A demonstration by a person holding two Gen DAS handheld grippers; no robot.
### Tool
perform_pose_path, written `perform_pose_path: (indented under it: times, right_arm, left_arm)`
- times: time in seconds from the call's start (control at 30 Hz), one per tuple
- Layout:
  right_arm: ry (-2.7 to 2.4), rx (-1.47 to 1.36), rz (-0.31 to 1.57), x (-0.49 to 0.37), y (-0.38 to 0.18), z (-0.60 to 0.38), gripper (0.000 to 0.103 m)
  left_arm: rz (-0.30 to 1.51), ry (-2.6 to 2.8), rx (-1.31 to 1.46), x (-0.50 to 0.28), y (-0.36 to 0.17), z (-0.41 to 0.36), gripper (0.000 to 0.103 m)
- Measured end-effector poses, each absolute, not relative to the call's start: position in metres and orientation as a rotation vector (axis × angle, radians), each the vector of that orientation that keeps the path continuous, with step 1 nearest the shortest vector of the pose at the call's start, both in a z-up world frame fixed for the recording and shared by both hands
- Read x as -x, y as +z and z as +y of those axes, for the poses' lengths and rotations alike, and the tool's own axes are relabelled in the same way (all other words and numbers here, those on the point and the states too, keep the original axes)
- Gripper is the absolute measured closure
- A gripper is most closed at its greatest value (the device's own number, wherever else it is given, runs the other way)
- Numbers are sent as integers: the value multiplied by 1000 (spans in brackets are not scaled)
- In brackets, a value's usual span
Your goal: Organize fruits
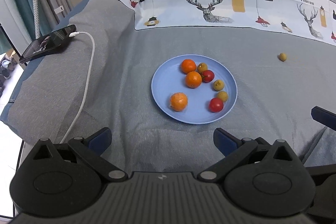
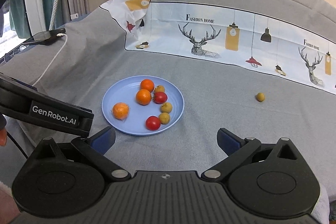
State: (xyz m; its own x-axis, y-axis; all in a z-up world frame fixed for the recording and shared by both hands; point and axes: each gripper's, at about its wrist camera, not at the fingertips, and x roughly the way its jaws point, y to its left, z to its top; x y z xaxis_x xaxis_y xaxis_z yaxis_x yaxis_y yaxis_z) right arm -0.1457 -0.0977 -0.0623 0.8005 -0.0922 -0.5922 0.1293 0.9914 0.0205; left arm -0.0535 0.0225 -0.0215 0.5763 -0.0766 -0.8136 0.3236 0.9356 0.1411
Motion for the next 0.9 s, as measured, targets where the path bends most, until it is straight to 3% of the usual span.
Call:
perform_pose_path:
  times: [0.9]
  right_arm:
    - [-127,-60,614,149,-60,-96,1]
  left_arm:
    - [948,-180,-289,51,-24,28,0]
